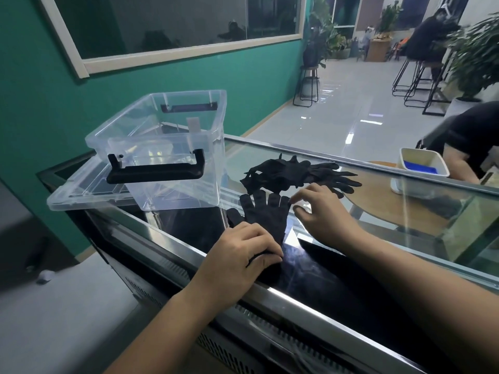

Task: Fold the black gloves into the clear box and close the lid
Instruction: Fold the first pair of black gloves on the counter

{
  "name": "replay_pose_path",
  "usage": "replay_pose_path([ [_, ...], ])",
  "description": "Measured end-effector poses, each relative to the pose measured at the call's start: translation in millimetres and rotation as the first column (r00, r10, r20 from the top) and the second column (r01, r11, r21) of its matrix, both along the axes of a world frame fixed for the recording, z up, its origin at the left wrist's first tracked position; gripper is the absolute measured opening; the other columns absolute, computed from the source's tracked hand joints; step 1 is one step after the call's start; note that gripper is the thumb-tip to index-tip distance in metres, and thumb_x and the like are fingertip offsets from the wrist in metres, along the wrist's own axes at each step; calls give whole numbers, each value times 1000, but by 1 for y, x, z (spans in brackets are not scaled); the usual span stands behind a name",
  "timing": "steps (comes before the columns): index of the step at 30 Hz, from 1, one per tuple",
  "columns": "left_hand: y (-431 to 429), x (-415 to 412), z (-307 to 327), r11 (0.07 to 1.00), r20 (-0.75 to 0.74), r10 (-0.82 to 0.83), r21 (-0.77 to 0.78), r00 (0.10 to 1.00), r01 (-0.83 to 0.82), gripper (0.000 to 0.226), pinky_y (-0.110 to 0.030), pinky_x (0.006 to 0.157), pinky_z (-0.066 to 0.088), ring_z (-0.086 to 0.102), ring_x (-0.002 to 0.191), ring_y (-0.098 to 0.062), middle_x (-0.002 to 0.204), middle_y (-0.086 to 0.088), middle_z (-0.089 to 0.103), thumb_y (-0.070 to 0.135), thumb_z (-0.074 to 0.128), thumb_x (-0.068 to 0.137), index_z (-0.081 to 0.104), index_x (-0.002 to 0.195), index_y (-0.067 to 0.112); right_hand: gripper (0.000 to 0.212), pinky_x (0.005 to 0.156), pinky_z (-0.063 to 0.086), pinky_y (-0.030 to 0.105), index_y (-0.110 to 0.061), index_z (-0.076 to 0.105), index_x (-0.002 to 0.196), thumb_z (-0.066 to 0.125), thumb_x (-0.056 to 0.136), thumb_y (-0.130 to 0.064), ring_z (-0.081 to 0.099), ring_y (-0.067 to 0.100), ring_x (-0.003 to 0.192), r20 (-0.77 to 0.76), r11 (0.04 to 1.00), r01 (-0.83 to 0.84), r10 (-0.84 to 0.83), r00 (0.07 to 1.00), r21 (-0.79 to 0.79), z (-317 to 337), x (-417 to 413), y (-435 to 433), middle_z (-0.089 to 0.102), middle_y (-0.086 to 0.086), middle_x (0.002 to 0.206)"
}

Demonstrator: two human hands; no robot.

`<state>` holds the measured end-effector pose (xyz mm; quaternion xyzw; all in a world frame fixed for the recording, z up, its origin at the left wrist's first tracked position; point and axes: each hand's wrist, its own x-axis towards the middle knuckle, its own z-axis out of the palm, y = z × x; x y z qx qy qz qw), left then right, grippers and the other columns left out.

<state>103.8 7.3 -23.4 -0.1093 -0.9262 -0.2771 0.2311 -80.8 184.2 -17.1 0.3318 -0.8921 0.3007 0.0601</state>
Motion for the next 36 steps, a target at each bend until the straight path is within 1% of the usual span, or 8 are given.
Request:
replay_pose_path([
  [4, -3, 0, -2, 999, -54, 16, -41, 998, -18, 2, -40, 94, 52, 65, 110, -5, 108, 18, 70, 26, 74, 100, 76, 101, 26, 16, 105, 42, 44, -27, 74, 114, 65, 101, -28, 52, 22, 122, -6, 1000, 0, 0, 1000, 11, 0, 1, 0, 66, -3, 120],
  [7, -5, -2, -1, 997, -103, 52, -55, 993, -57, 12, -39, 98, 53, 64, 116, -6, 116, 16, 70, 30, 68, 101, 77, 100, 23, 22, 104, 44, 44, -26, 69, 122, 64, 101, -31, 54, 21, 120, -15, 1000, -3, 3, 1000, 8, -1, 1, -1, 66, -7, 118],
  [11, -12, 0, 3, 999, 34, 51, -19, 998, -50, 11, -42, 107, 49, 59, 127, -3, 127, 21, 66, 37, 67, 103, 75, 106, 31, 32, 109, 40, 40, -29, 64, 136, 62, 105, -35, 53, 20, 125, -41, 999, -19, 18, 999, -27, 0, 4, -2, 64, -7, 129],
  [14, -12, 4, 9, 999, 116, 28, 25, 993, -31, 15, -37, 109, 48, 60, 127, 1, 125, 26, 66, 41, 64, 106, 74, 116, 35, 33, 113, 39, 41, -35, 65, 139, 58, 107, -40, 52, 15, 131, -90, 988, -152, 149, 985, -22, 2, 6, -4, 61, -10, 140],
  [18, -2, 10, 10, 999, 107, -33, 11, 994, 32, 17, -33, 105, 49, 62, 125, 2, 123, 24, 71, 37, 64, 107, 79, 113, 32, 45, 114, 41, 43, -37, 65, 140, 44, 105, -54, 52, 11, 136, -94, 954, -291, 297, 950, 77, 1, 9, -6, 59, -16, 148],
  [24, -1, 11, 11, 984, 136, -120, 151, 983, 99, 16, -27, 104, 55, 70, 121, -4, 119, 16, 76, 14, 73, 102, 82, 113, 22, 39, 115, 34, 39, -41, 63, 143, 49, 108, -51, 45, 8, 141, -109, 949, -280, 296, 949, 145, 2, 10, -6, 57, -15, 150],
  [30, -7, 8, 10, 996, 112, -69, 65, 991, 62, 12, -33, 106, 52, 63, 127, -8, 122, 22, 71, 26, 77, 100, 82, 109, 31, 50, 122, 15, 33, -45, 49, 155, 32, 110, -59, 26, 12, 155, -68, 942, -199, 225, 972, 269, 1, 10, -9, 41, -8, 164],
  [36, -8, 10, 4, 990, 113, -37, 141, 993, 21, 14, -28, 107, 53, 65, 129, -5, 125, 20, 72, 23, 75, 101, 83, 111, 30, 59, 124, 20, 38, -36, 50, 154, 30, 107, -65, 29, 17, 155, -61, 962, -126, 145, 988, 243, 0, 9, -10, 44, -5, 161],
])
